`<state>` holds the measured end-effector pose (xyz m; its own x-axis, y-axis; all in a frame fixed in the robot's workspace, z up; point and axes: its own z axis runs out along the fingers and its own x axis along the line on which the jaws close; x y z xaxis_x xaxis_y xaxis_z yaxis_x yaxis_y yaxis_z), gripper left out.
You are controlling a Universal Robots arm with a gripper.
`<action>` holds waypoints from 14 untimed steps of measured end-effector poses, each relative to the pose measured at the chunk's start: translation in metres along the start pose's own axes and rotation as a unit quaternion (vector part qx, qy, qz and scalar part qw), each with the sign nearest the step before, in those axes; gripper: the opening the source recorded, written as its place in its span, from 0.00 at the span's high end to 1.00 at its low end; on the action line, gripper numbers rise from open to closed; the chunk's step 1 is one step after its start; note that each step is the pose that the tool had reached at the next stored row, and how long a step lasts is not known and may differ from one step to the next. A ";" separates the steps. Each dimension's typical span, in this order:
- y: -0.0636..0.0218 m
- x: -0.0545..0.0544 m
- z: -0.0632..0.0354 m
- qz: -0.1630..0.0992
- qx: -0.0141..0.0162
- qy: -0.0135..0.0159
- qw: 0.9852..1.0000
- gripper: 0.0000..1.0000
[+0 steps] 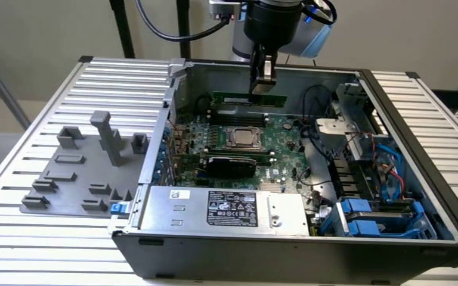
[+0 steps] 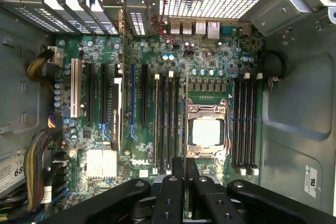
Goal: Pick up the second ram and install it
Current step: 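Insert the second ram into the second slot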
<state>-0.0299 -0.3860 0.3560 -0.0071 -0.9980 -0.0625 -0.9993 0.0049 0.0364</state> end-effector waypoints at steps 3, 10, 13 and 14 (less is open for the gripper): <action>0.0000 0.000 0.0000 0.000 0.000 0.000 1.000 0.87; 0.0025 0.000 0.0101 0.000 0.001 0.000 1.000 0.87; 0.0037 0.001 0.0156 0.000 0.001 0.000 1.000 0.87; 0.0042 0.001 0.0174 0.000 0.001 0.000 1.000 0.87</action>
<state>-0.0347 -0.3856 0.3388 -0.0071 -0.9980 -0.0632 -0.9994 0.0050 0.0341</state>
